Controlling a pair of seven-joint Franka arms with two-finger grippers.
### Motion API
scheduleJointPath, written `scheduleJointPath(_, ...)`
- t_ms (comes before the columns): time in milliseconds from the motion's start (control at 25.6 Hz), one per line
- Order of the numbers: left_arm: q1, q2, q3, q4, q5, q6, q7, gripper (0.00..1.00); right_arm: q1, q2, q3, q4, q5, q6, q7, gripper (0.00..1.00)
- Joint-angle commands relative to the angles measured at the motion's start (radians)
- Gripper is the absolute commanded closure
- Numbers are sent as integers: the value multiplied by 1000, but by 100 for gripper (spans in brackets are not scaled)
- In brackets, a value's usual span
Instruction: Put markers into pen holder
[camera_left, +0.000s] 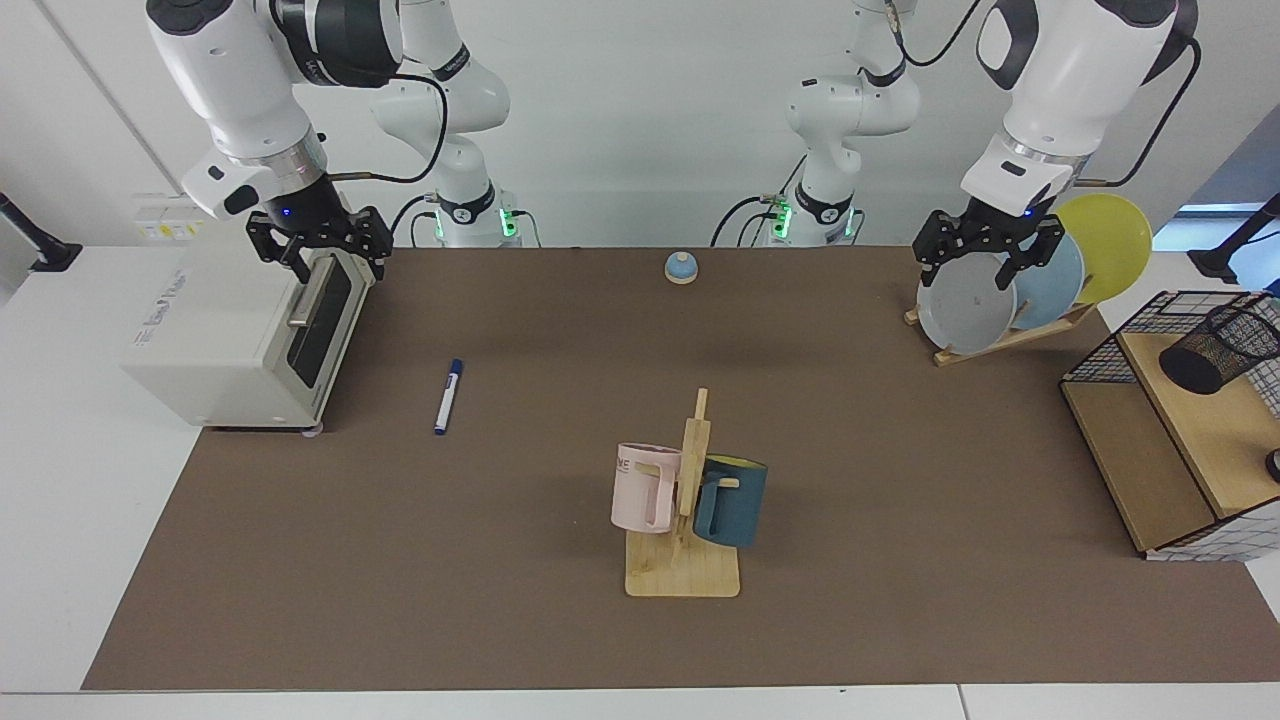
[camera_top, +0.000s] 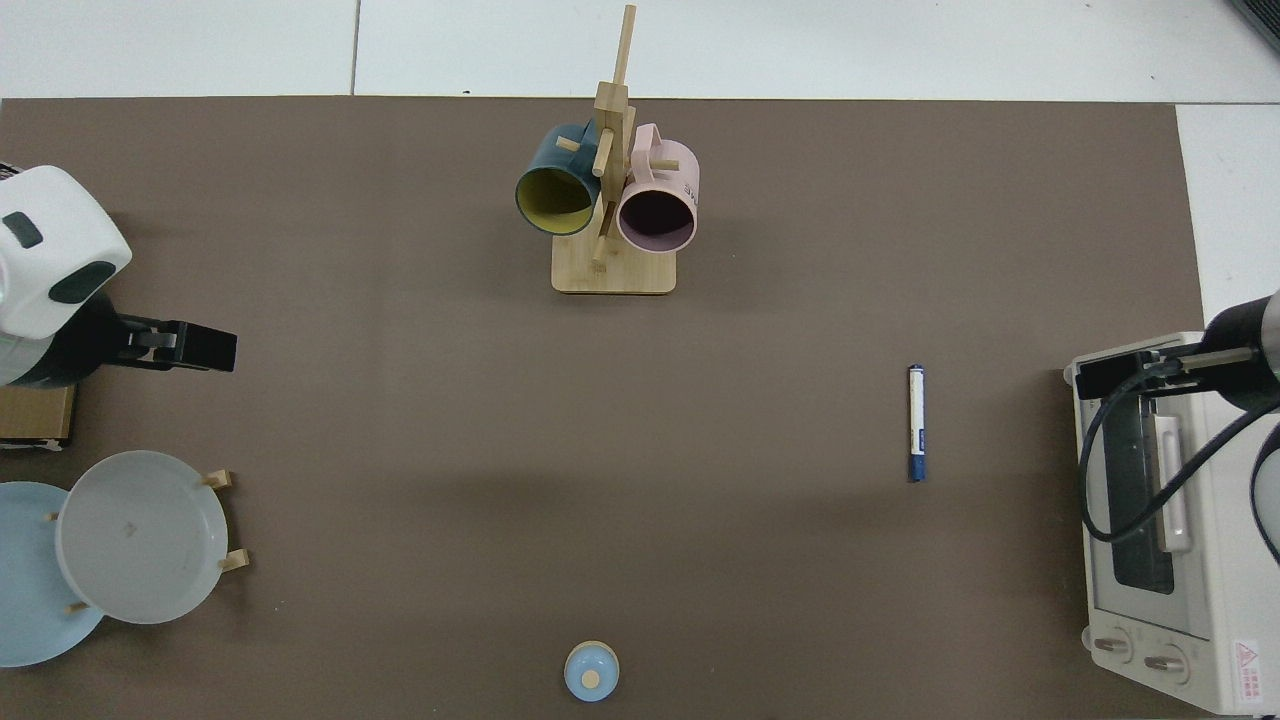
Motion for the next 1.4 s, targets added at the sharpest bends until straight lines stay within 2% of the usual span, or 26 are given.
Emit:
scheduleJointPath(0,0,-18,3,-19,-12,-7,10,0,-13,2,8,1,-4,-7,12,0)
scheduleJointPath(702,2,-18,3,-25,-12,-7,10,0,-12,-5,8,3,0,-13,16,0)
scheduleJointPath(859,2,-18,3,-25,-12,-7,10,0,-4,-20,9,-20,1,-12,25,0)
scheduleJointPath(1171,2,-18,3,-27,-12,-4,10,0,2,-6,9,-57,1,69,25,0)
scheduleJointPath(1366,2,-18,3,-27,-12,-4,10,0,4,18,11,-144,1,204,31,0)
